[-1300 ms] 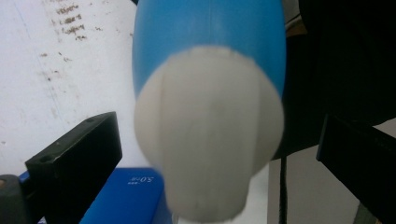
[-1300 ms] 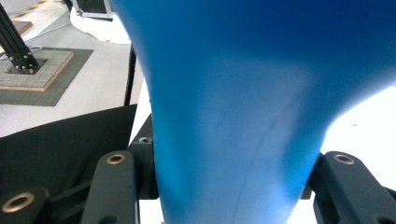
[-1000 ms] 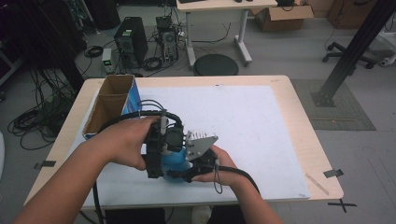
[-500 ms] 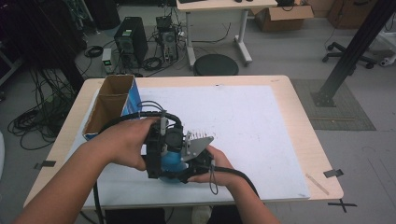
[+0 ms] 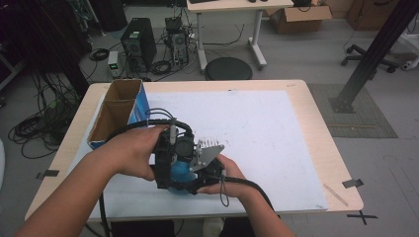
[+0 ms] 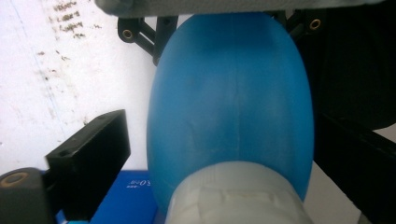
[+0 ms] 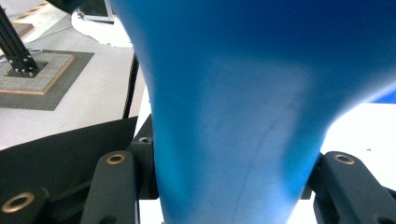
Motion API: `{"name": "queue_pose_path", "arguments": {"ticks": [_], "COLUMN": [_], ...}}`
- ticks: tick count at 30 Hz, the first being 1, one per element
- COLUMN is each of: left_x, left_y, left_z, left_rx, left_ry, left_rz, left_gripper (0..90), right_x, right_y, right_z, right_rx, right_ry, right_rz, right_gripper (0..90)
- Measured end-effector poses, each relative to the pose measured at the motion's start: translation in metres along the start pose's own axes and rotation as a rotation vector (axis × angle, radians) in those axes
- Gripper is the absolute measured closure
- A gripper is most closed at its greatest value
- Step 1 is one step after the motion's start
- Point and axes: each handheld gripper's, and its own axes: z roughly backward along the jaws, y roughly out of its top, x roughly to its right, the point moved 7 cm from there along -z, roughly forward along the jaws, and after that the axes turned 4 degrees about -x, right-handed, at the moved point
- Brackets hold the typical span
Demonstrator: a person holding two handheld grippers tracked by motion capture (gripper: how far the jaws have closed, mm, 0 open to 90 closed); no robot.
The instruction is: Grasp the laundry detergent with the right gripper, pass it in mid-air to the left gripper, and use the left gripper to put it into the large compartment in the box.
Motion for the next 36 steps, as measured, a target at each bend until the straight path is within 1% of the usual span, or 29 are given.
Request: {"name": "queue_pose_path", "arguments": {"ticks": [11,12,16,18,20,36], "left_x": [-0.0004,-0.0005,-0.0006,-0.0006,-0.0009,0.0009], "left_y": [0.0009,0.0013,0.0017,0.0013,0.0014,0.0020], "left_z": [-0.0012,-0.0013,-0.0016,-0.0012,-0.0014,-0.0003], "left_rx": [-0.005,-0.003,-0.001,-0.006,-0.004,0.003], "left_ry": [0.007,0.008,0.013,0.011,0.015,0.009], "left_rz": [0.000,0.000,-0.001,-0.002,-0.002,-0.013], "left_gripper": [12.5,12.5,14.7,16.1,17.2,28.4], "right_x": [-0.0001,0.0017,0.0021,0.0018,0.0020,0.0020], "right_y": [0.0012,0.0022,0.0023,0.0024,0.0024,0.0035], "right_z": [0.0008,0.0002,0.0002,0.0003,0.0003,0.0005], "right_rx": [-0.004,0.006,0.008,0.007,0.008,0.011], "right_ry": [-0.001,-0.007,-0.008,-0.006,-0.007,-0.010], "right_rz": [-0.006,0.013,0.021,0.017,0.019,0.016], "right_gripper": [45.2,45.2,45.2,45.1,45.2,45.2]}}
